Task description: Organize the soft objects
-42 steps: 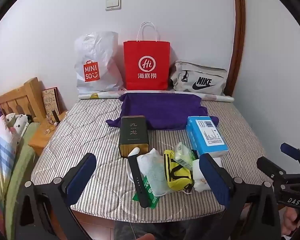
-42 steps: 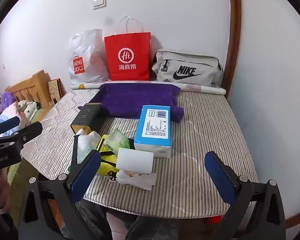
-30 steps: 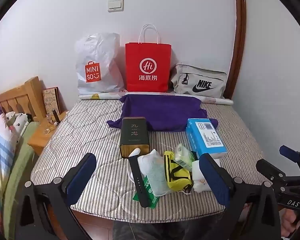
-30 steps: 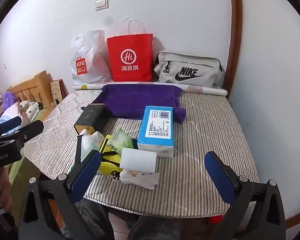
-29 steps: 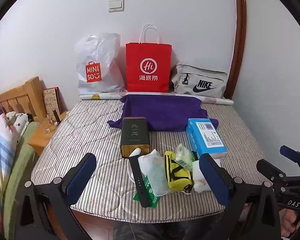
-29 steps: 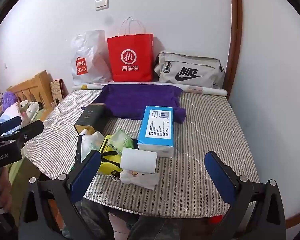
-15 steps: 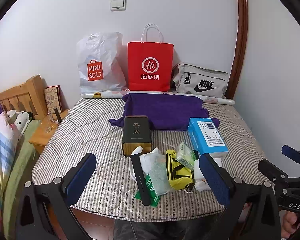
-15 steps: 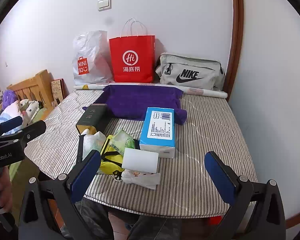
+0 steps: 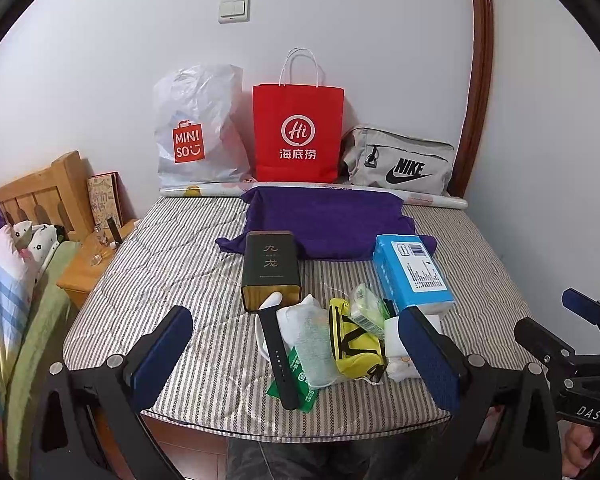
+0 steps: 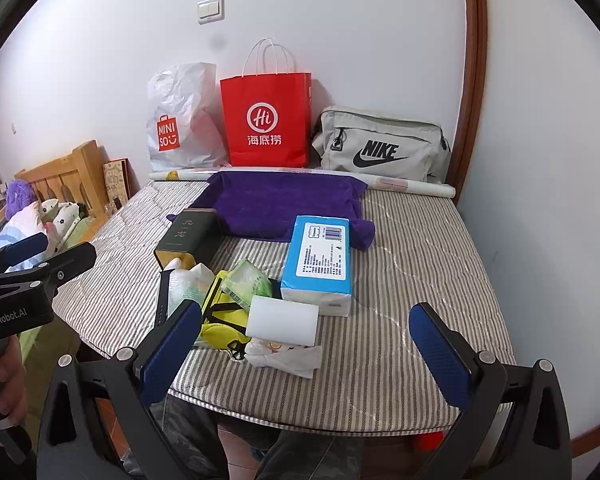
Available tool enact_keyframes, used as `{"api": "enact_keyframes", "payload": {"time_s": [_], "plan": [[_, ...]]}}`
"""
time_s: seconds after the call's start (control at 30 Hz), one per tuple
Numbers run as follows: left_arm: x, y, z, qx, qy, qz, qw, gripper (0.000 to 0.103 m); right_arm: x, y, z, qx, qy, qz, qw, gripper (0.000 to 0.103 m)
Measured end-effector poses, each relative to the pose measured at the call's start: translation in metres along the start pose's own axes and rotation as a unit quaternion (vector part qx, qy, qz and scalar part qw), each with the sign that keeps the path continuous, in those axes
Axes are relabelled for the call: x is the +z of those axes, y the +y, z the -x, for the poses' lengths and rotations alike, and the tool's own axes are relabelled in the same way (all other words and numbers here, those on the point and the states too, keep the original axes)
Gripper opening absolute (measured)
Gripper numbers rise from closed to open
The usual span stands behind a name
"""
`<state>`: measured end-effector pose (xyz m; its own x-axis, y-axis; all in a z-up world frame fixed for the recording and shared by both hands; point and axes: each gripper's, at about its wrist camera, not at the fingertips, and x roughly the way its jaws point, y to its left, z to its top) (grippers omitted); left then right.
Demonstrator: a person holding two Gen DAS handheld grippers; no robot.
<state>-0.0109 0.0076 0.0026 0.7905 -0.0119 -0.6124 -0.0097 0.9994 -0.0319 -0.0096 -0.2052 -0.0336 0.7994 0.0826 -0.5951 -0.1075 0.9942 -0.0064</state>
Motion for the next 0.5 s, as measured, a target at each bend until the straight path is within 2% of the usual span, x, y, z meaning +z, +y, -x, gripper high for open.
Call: {"api": "enact_keyframes", "payload": {"time_s": [0.5], "plan": [[-0.0024,-0.0011,0.0003,-0.001,0.0,0.0,1.0,0.103,-0.0008,-0.0011,0.001,-0.001,0.0,-0.001,1.0,0.103]]}}
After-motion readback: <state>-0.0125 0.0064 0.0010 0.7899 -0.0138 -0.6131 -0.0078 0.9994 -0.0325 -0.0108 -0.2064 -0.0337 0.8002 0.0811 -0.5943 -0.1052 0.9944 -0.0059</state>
